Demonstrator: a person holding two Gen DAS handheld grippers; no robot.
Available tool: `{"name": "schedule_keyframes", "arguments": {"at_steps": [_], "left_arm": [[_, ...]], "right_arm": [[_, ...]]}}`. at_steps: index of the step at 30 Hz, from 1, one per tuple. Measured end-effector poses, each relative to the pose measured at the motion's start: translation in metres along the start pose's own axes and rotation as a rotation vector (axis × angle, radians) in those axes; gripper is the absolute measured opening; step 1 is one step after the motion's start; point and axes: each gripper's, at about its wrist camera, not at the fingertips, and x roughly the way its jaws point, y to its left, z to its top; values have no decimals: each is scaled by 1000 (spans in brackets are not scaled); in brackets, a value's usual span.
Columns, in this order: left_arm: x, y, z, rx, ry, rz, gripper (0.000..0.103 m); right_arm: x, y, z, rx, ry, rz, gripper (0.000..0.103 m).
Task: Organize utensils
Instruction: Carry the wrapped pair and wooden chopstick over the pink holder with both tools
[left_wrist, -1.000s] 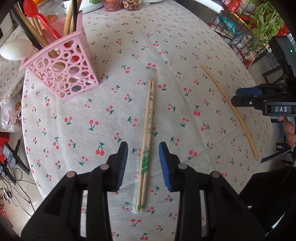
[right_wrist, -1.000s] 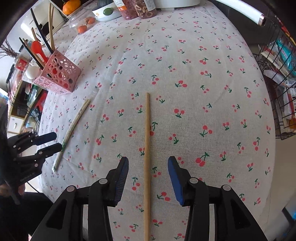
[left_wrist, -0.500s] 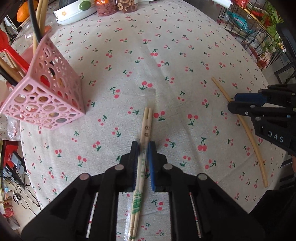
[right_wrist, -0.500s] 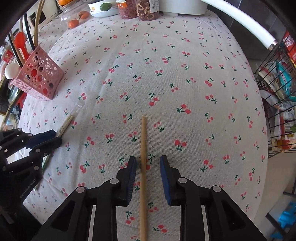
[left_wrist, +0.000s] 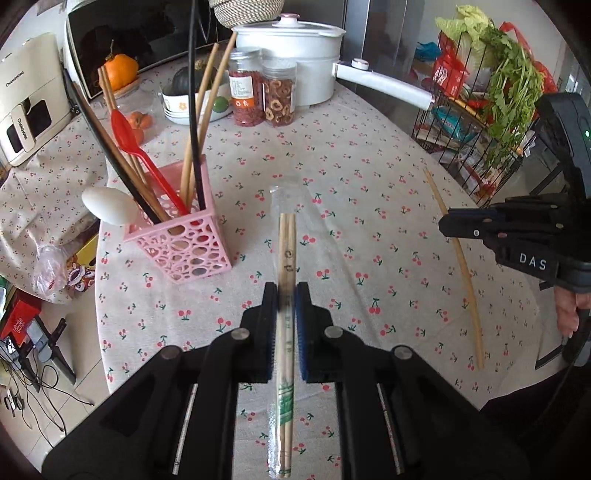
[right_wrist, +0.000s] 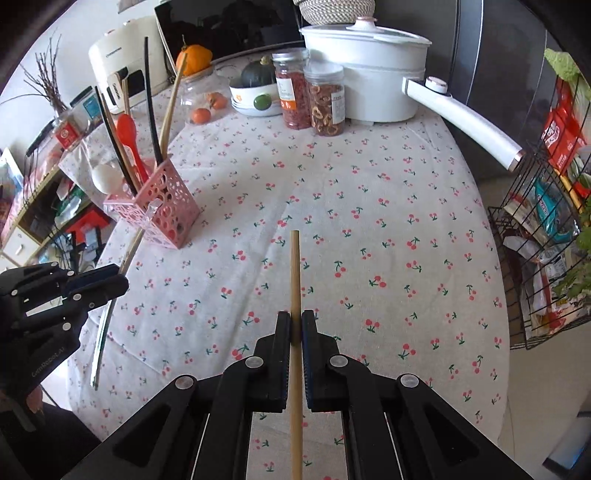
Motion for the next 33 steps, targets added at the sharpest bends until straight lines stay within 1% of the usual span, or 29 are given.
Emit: {"name": "schedule_keyframes", "arguments": {"at_steps": [6,9,12,14,16,19,23,27,33], "left_arm": [[-36,27,13,-88,-188,-2,11],[-59,40,19,-134,-310,17,11],[-73,54,30,-185,-444,50,11],[-76,68,35,-242,-527,67,11],[-73,79,40,-300,-589,78,11],[-63,85,45,-332,-676,72,11],[-52,86,53,-346,-748,115,11],[-43,86,63,-374,-780,123,11],[-24,77,70,-355,-820,173,11]], "right_arm": [[-38,19,3,-14,-128,22,6],[-51,30,7,-26,-189,25,6],[-62,40,14,-36,-248,34,6],[-67,45,20,-40,-285,34,6],[-70,50,26,-37,-313,36,6],[-70,55,35,-25,-331,41,6],[-63,58,45,-1,-332,63,6],[-56,58,54,22,-334,86,6],[-51,55,61,64,-344,108,6]]}}
